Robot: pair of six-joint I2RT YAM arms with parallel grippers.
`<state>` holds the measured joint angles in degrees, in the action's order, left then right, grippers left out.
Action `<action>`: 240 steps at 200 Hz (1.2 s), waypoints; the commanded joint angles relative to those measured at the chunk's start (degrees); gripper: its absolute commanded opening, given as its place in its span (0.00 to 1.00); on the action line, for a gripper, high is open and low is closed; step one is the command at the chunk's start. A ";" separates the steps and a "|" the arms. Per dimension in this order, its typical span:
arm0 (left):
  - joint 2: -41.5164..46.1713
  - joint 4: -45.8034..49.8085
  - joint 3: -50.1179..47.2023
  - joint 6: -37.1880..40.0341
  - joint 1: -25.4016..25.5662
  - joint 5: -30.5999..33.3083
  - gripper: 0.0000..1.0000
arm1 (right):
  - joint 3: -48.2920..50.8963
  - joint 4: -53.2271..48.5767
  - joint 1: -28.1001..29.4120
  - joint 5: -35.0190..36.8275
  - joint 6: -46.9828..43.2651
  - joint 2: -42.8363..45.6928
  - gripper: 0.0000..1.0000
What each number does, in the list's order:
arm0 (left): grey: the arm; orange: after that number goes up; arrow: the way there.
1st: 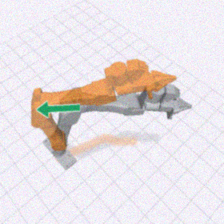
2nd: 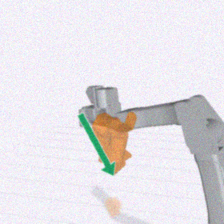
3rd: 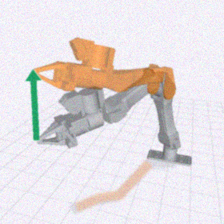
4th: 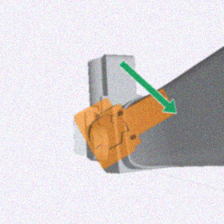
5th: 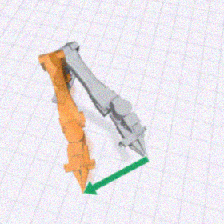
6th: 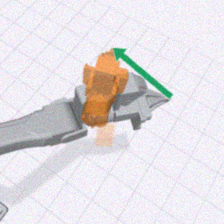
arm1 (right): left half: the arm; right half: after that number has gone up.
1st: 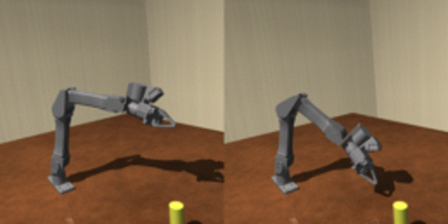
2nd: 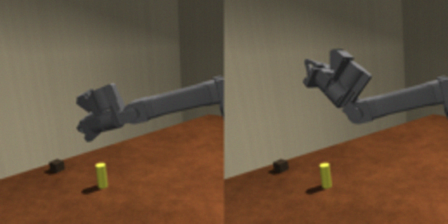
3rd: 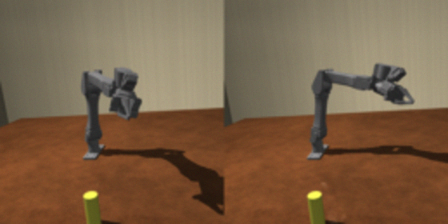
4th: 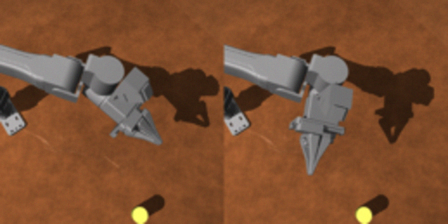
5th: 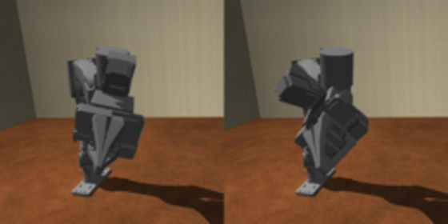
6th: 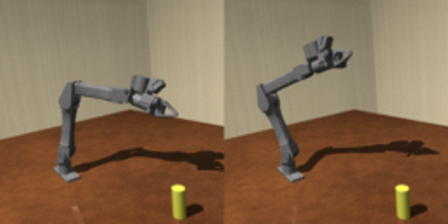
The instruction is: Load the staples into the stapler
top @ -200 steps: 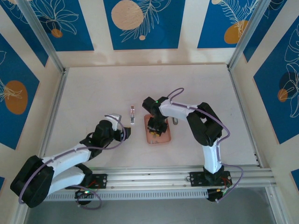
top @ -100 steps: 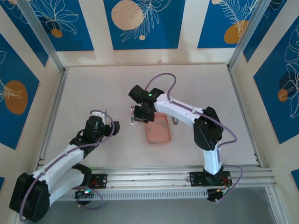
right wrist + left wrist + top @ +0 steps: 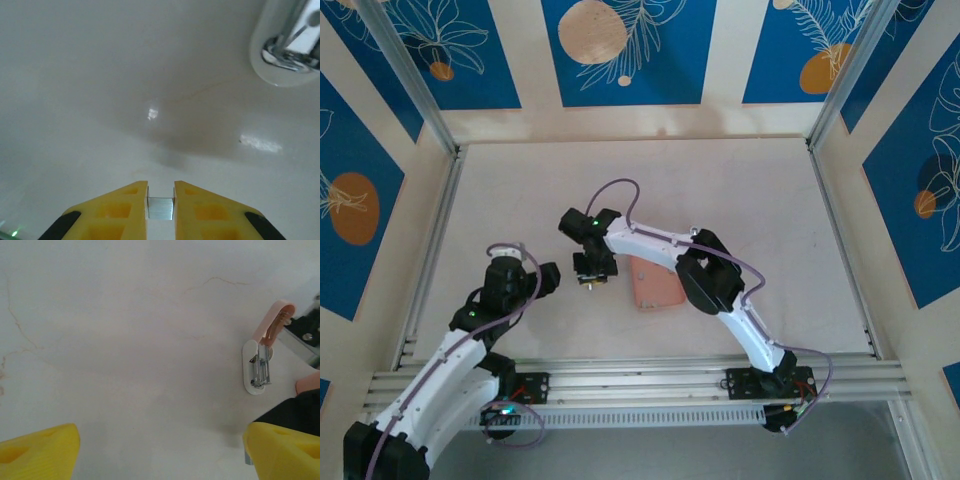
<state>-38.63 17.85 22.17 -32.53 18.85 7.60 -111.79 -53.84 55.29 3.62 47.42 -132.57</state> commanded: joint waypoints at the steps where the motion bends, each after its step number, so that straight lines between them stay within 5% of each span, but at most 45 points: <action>1: 0.50 3.30 0.09 -1.17 -0.66 0.02 0.86 | -3.15 -1.00 0.32 -2.64 -2.11 -1.55 0.20; 79: -3.41 5.08 2.14 -0.69 -0.66 -3.68 0.84 | -4.13 -0.48 0.01 -3.67 -2.41 -4.82 0.23; 124: -6.22 5.86 3.79 -0.62 -0.66 -5.55 0.82 | -4.71 -0.20 -0.17 -3.37 -2.72 -3.34 0.33; 185: -12.95 8.22 8.43 -2.01 -0.14 -9.00 0.77 | 9.16 11.40 -2.06 -1.19 -2.75 14.30 0.38; 240: -21.07 7.93 12.75 -5.15 6.72 -6.37 0.75 | 27.75 19.06 -6.60 0.06 -2.57 30.00 0.39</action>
<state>-56.69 24.71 31.62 -35.62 22.33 0.10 -90.37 -38.00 50.43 3.05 45.23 -105.54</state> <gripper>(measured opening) 0.752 0.390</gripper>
